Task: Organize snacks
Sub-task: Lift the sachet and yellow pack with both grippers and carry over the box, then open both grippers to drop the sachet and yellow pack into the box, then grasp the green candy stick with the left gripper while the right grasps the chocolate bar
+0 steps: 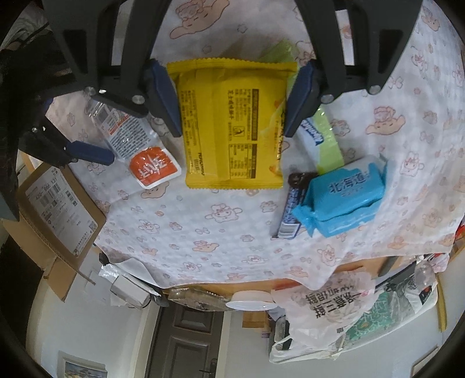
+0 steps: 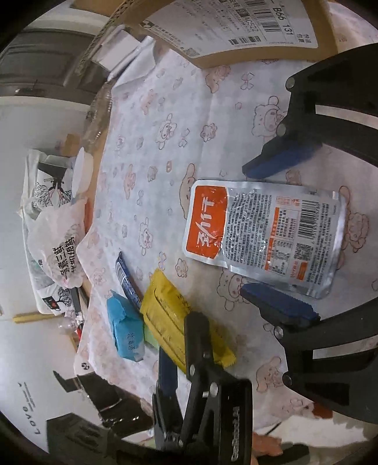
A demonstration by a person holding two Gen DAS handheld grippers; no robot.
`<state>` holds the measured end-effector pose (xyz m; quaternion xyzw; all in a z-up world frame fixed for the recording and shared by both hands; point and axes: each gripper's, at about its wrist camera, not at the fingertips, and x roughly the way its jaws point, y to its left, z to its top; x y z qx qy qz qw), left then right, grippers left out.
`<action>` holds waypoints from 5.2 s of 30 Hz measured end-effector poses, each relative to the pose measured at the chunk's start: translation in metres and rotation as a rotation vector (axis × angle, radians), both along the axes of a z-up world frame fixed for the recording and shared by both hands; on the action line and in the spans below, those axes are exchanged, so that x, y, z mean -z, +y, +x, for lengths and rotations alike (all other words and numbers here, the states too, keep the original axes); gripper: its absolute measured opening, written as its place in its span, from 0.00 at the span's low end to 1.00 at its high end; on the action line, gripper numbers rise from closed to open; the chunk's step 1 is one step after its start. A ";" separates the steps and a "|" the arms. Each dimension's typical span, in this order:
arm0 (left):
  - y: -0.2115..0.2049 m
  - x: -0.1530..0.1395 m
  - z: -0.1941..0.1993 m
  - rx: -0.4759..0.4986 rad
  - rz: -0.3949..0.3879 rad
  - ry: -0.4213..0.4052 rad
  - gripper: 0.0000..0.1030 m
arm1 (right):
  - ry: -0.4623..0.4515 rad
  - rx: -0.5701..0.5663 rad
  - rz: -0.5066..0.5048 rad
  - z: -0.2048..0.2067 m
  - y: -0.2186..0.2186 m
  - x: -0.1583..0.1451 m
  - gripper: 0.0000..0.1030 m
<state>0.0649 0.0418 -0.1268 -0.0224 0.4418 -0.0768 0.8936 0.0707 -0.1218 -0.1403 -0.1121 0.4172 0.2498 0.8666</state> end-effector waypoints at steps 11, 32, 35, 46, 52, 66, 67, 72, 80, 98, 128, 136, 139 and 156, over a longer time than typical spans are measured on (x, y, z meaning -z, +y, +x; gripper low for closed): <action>0.010 -0.003 -0.006 -0.008 -0.026 -0.017 0.64 | -0.029 0.015 -0.005 0.002 0.007 0.000 0.63; 0.011 -0.128 -0.035 -0.057 -0.049 -0.260 0.64 | -0.281 -0.096 0.162 -0.021 -0.012 -0.128 0.63; -0.007 -0.152 -0.035 -0.038 -0.047 -0.299 0.64 | -0.337 -0.093 0.180 -0.019 -0.029 -0.150 0.63; -0.136 -0.190 0.000 0.175 -0.039 -0.315 0.64 | -0.396 0.041 0.187 0.003 -0.135 -0.163 0.63; -0.221 -0.182 0.036 0.297 -0.033 -0.264 0.64 | -0.358 0.135 0.186 0.022 -0.198 -0.146 0.63; -0.305 -0.145 0.088 0.372 -0.048 -0.136 0.64 | -0.271 0.142 0.142 0.047 -0.259 -0.113 0.64; -0.305 -0.144 0.089 0.371 -0.051 -0.128 0.64 | -0.270 0.137 0.137 0.046 -0.260 -0.112 0.64; -0.311 -0.140 0.086 0.381 -0.039 -0.112 0.64 | -0.268 0.110 0.127 0.037 -0.261 -0.110 0.64; -0.309 -0.146 0.079 0.387 -0.043 -0.134 0.74 | -0.275 0.105 0.122 0.018 -0.261 -0.115 0.69; -0.140 -0.159 0.014 0.123 -0.006 -0.203 0.74 | -0.296 -0.009 0.181 -0.015 -0.174 -0.144 0.69; 0.072 0.014 0.013 -0.168 -0.127 0.019 0.34 | 0.046 -0.242 0.066 0.036 0.076 -0.017 0.69; 0.091 0.013 0.014 -0.162 -0.097 0.008 0.27 | 0.079 -0.244 0.070 0.058 0.099 -0.008 0.69; 0.100 0.012 0.012 -0.172 -0.098 0.001 0.24 | 0.077 -0.227 0.062 0.064 0.110 -0.008 0.69; 0.124 0.013 0.008 -0.207 -0.169 0.002 0.38 | 0.032 -0.136 -0.031 0.097 0.160 0.006 0.37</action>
